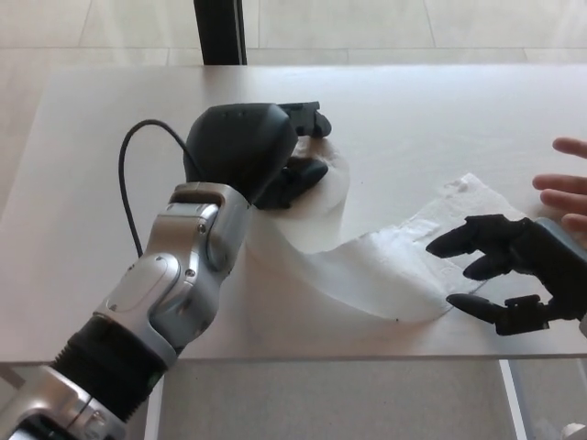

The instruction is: A toilet paper roll is kept in the middle of the desk infront of the robot. The robot places its left hand on the top of the toilet paper roll to hold it still and uses its right hand to tear off a piece of toilet paper from it and hands the paper to a person

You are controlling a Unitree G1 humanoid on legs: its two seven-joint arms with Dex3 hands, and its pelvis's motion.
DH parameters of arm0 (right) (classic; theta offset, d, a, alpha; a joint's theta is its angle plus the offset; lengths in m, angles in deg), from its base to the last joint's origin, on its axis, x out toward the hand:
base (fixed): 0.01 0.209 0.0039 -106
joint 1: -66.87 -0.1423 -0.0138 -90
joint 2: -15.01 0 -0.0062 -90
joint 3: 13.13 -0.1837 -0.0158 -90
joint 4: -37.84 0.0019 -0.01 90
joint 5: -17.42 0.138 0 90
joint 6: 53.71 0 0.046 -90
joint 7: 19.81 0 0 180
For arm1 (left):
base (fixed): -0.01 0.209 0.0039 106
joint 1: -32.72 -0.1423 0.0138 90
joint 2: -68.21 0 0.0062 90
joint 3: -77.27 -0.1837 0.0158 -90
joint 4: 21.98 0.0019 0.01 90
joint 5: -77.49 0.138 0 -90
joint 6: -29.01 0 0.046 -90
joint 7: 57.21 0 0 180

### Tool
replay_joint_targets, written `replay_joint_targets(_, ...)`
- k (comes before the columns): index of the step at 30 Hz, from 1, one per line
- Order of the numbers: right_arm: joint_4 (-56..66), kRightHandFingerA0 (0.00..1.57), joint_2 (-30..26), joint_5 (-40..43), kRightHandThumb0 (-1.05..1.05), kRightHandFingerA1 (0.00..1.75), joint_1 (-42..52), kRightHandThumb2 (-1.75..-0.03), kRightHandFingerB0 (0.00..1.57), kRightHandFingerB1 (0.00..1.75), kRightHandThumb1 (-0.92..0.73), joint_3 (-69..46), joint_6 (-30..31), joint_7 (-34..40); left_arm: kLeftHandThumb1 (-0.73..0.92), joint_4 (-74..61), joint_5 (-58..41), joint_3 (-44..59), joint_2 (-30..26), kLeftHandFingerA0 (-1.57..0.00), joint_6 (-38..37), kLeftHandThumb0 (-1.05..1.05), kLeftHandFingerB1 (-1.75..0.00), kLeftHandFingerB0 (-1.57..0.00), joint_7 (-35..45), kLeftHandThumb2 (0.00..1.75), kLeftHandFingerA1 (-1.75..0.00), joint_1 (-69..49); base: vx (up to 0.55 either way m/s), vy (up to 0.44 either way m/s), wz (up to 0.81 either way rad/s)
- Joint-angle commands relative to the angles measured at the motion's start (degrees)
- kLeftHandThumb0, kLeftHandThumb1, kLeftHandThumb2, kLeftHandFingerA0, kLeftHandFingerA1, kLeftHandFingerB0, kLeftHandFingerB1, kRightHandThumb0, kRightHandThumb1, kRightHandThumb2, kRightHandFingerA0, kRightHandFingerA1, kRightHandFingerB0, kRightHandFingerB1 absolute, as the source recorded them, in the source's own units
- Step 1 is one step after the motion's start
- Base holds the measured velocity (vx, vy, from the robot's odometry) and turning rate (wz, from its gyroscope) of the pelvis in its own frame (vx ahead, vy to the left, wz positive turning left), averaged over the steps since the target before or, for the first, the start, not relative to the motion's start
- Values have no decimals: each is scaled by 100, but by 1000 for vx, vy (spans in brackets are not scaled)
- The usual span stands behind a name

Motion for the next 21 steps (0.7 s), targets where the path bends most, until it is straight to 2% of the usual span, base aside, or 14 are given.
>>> replay_joint_targets(1,222,2,117,-1098,-67,45,-120,-83,30,49,-47,255,915,448,71,287,87,150,18,-73,-178,-44,-47,-65,-583,62,-58,-390,0,0,0)
replay_joint_targets(4,242,0,24,-1638,-84,8,-211,-79,22,43,-50,538,981,508,70,331,113,156,31,-75,-268,-45,-48,-68,-664,61,-61,-321,0,0,0)
replay_joint_targets(5,223,0,5,-1695,-84,8,-249,-79,22,43,-50,571,945,518,70,385,118,162,48,-75,-326,-45,-48,-68,-743,61,-61,-273,0,0,0)
replay_joint_targets(8,181,0,-51,-2114,-73,16,-302,-81,21,44,-46,861,789,658,69,393,101,180,102,-75,-400,-44,-49,-68,-813,61,-60,-239,0,0,0)
replay_joint_targets(10,126,2,-37,-2407,-69,44,-284,-83,29,47,-45,989,525,1061,71,412,111,162,127,-73,-420,-46,-49,-69,-811,61,-59,-184,0,0,0)
replay_joint_targets(11,75,6,-7,-2574,-65,53,-284,-58,41,36,-58,1056,428,1319,71,417,127,149,130,-73,-432,-47,-49,-69,-828,61,-59,-163,0,0,0)
replay_joint_targets(14,-26,5,68,-3076,-68,62,-338,-59,37,37,-60,1279,454,1817,70,449,100,140,155,-74,-403,-46,-49,-68,-719,61,-58,-69,0,0,0)
replay_joint_targets(15,-68,5,44,-3155,-80,54,-357,-83,28,44,-50,1343,469,1817,69,485,101,138,170,-75,-414,-46,-49,-68,-740,61,-60,-50,0,0,0)
replay_joint_targets(16,-77,0,45,-3191,-75,40,-393,-58,27,32,-58,1409,576,1655,69,512,85,147,175,-76,-437,-46,-50,-69,-756,61,-60,-39,0,0,0)
replay_joint_targets(17,-118,0,16,-3328,-77,26,-451,-86,16,44,-44,1516,700,1522,68,543,63,157,193,-77,-463,-46,-50,-70,-781,61,-61,-24,0,0,0)
replay_joint_targets(18,-163,0,-4,-3377,-77,19,-500,-59,22,32,-56,1587,748,1404,68,580,72,141,200,-77,-470,-47,-51,-71,-790,61,-63,-1,0,0,0)
replay_joint_targets(19,-156,0,-7,-3386,-77,19,-492,-59,22,32,-56,1596,762,1408,68,582,70,137,204,-77,-473,-47,-51,-71,-794,61,-63,-6,0,0,0)
replay_joint_targets(20,-198,0,5,-3380,-90,8,-511,-86,16,39,-51,1648,805,1307,68,594,81,112,214,-77,-473,-47,-51,-71,-784,61,-62,-5,0,0,0)
replay_joint_targets(21,-217,0,12,-3388,-90,8,-522,-86,16,39,-51,1680,833,1266,68,602,84,101,218,-77,-474,-47,-51,-71,-785,61,-62,-6,0,0,0)
